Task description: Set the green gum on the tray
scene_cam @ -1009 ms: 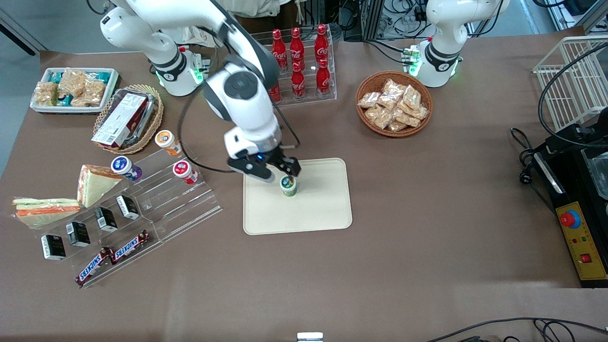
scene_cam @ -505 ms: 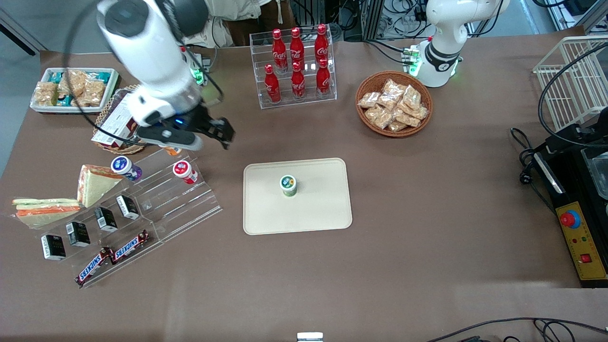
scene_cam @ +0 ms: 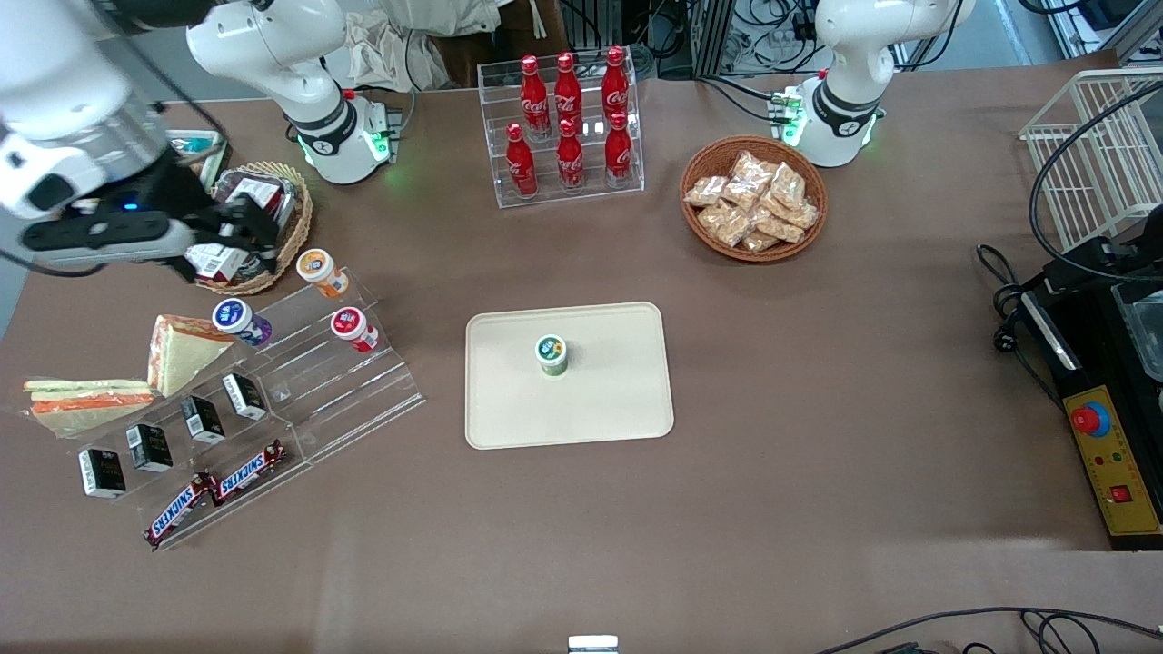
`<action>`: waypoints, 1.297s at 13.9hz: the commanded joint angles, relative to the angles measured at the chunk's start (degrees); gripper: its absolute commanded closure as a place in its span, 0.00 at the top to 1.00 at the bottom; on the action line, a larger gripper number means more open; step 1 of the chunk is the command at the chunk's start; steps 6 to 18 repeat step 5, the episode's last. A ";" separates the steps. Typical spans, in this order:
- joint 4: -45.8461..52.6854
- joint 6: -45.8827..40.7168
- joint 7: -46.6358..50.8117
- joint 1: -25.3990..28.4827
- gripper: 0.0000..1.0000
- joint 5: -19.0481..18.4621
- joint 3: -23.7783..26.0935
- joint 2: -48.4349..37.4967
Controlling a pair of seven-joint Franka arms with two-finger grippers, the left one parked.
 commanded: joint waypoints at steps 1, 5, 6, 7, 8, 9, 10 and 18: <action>2.52 -1.83 -6.53 -5.51 1.00 -0.54 0.61 1.27; 3.14 -1.92 -9.35 -10.45 1.00 2.97 0.35 2.33; 3.14 -1.92 -9.35 -10.45 1.00 2.97 0.35 2.33; 3.14 -1.92 -9.35 -10.45 1.00 2.97 0.35 2.33; 3.14 -1.92 -9.35 -10.45 1.00 2.97 0.35 2.33; 3.14 -1.92 -9.35 -10.45 1.00 2.97 0.35 2.33; 3.14 -1.92 -9.35 -10.45 1.00 2.97 0.35 2.33; 3.14 -1.92 -9.35 -10.45 1.00 2.97 0.35 2.33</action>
